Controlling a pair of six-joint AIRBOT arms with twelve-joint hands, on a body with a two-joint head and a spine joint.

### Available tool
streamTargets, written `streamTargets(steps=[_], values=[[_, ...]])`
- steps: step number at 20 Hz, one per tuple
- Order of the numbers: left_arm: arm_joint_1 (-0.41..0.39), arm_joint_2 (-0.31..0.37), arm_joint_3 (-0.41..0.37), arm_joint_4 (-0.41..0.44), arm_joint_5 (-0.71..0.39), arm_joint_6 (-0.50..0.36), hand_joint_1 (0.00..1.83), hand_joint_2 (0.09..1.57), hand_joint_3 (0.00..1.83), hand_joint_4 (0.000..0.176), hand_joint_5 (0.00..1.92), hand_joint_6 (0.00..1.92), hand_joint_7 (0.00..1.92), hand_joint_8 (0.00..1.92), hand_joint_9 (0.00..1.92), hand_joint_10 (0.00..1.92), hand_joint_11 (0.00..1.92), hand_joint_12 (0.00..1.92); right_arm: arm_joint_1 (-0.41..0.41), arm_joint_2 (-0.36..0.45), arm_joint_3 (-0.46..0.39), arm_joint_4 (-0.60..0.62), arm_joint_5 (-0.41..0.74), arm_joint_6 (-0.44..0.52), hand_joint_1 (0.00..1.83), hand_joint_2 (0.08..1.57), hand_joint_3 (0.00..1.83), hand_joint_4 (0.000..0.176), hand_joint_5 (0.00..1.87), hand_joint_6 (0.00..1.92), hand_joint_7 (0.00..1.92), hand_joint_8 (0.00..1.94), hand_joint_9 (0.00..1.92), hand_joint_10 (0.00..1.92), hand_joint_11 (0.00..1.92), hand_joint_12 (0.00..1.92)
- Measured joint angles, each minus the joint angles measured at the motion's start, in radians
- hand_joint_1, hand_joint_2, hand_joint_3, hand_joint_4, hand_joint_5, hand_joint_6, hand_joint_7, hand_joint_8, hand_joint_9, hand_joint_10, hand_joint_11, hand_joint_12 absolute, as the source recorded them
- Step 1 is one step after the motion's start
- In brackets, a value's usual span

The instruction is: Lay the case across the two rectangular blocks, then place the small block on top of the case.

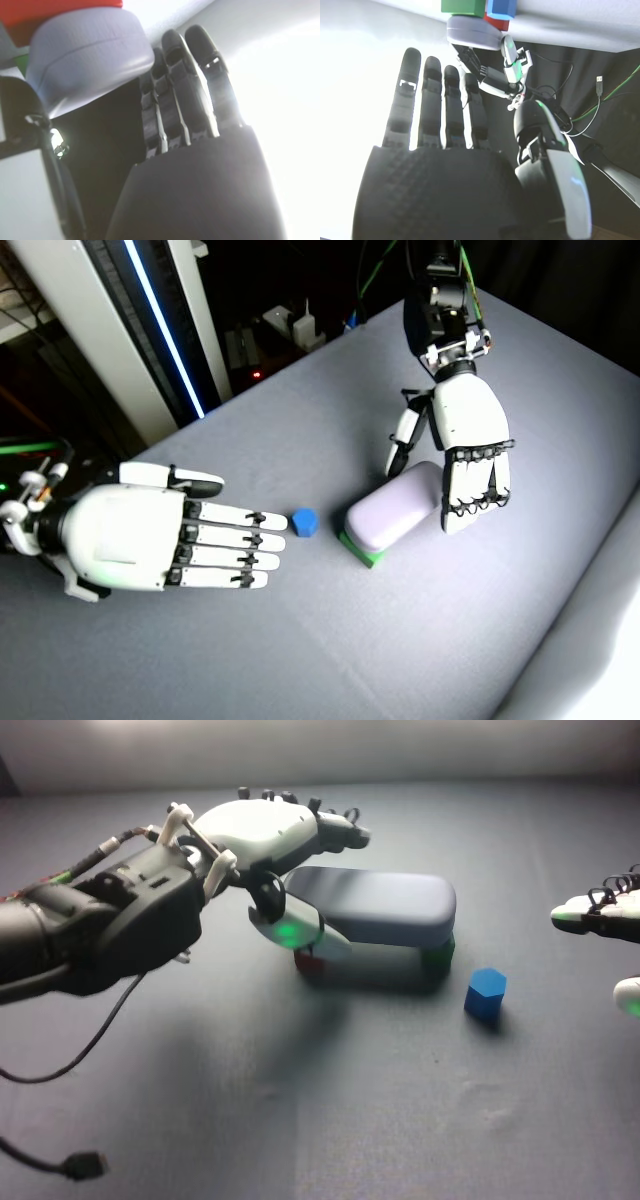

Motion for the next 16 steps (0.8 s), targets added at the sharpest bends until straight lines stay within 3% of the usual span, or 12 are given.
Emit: streamTargets(steps=[3,4,5,7,8,9,10,11,12,13,14,16], values=[[0.019,0.05,-0.062,0.009,-0.055,0.001,0.85,0.87,0.0,0.071,0.21,0.0,0.3,0.0,0.35,0.0,0.0,1.09,0.0,-0.001,0.0,-0.003,-0.001,0.005,0.37,1.4,0.0,0.0,0.27,0.0,0.3,0.0,0.35,0.0,0.14,0.71],[0.033,0.083,-0.098,0.011,-0.102,0.003,0.88,0.86,0.0,0.051,0.22,0.0,0.32,0.0,0.37,0.01,0.0,1.18,0.0,-0.001,0.0,-0.007,0.0,0.009,0.45,1.36,0.0,0.0,0.27,0.0,0.31,0.0,0.36,0.0,0.08,0.83],[0.048,0.118,-0.138,0.009,-0.149,0.011,0.84,0.87,0.0,0.088,0.19,0.0,0.26,0.0,0.3,0.01,0.0,1.02,0.0,-0.001,0.0,-0.013,-0.001,0.012,0.55,1.33,0.0,0.0,0.28,0.0,0.32,0.0,0.36,0.0,0.06,0.86],[0.084,0.177,-0.208,0.014,-0.24,0.021,0.81,0.91,0.01,0.125,0.16,0.0,0.2,0.0,0.22,0.01,0.0,0.75,0.011,-0.002,0.0,-0.025,-0.005,0.013,0.65,1.28,0.0,0.0,0.27,0.0,0.33,0.0,0.36,0.0,0.03,0.93],[0.099,0.199,-0.233,0.013,-0.27,0.022,0.8,0.91,0.0,0.155,0.16,0.0,0.19,0.0,0.21,0.0,0.0,0.72,0.02,-0.003,0.0,-0.031,-0.005,0.013,0.71,1.27,0.0,0.0,0.27,0.0,0.32,0.0,0.33,0.0,0.01,0.91],[0.126,0.236,-0.277,0.019,-0.323,0.022,0.79,0.91,0.0,0.172,0.15,0.0,0.17,0.0,0.2,0.0,0.0,0.68,0.035,-0.003,0.001,-0.047,-0.008,0.013,0.76,1.25,0.0,0.0,0.29,0.01,0.33,0.01,0.34,0.01,0.0,0.91],[0.145,0.262,-0.306,0.024,-0.369,0.022,0.73,0.9,0.0,0.175,0.14,0.0,0.15,0.0,0.16,0.0,0.0,0.59,0.051,-0.003,0.005,-0.066,-0.018,0.013,0.8,1.24,0.0,0.0,0.3,0.01,0.34,0.01,0.34,0.01,0.0,0.91],[0.165,0.287,-0.335,0.026,-0.409,0.022,0.65,0.91,0.0,0.176,0.15,0.0,0.16,0.0,0.17,0.0,0.0,0.64,0.072,-0.005,0.009,-0.087,-0.035,0.014,0.79,1.22,0.0,0.0,0.32,0.01,0.35,0.01,0.35,0.01,0.0,0.93],[0.199,0.323,-0.368,0.027,-0.477,0.022,0.66,0.93,0.0,0.149,0.15,0.0,0.14,0.01,0.12,0.01,0.0,0.43,0.1,-0.012,0.019,-0.117,-0.055,0.021,0.71,1.21,0.0,0.0,0.29,0.0,0.33,0.0,0.34,0.0,0.01,0.9],[0.224,0.343,-0.388,0.022,-0.515,0.023,0.66,0.93,0.0,0.149,0.15,0.0,0.14,0.01,0.12,0.01,0.0,0.43,0.114,-0.021,0.032,-0.139,-0.067,0.029,0.71,1.21,0.0,0.0,0.29,0.0,0.33,0.0,0.34,0.0,0.01,0.9],[0.255,0.364,-0.413,0.001,-0.573,0.022,0.79,0.93,0.0,0.097,0.16,0.0,0.16,0.0,0.19,0.0,0.0,0.57,0.132,-0.035,0.047,-0.169,-0.09,0.053,0.69,1.2,0.0,0.0,0.28,0.0,0.31,0.0,0.33,0.0,0.07,0.81],[0.291,0.383,-0.441,-0.036,-0.653,0.023,0.83,0.94,0.0,0.096,0.16,0.0,0.18,0.0,0.22,0.0,0.0,0.68,0.169,-0.059,0.074,-0.238,-0.149,0.091,0.66,1.21,0.0,0.008,0.27,0.0,0.3,0.0,0.32,0.0,0.07,0.78]])
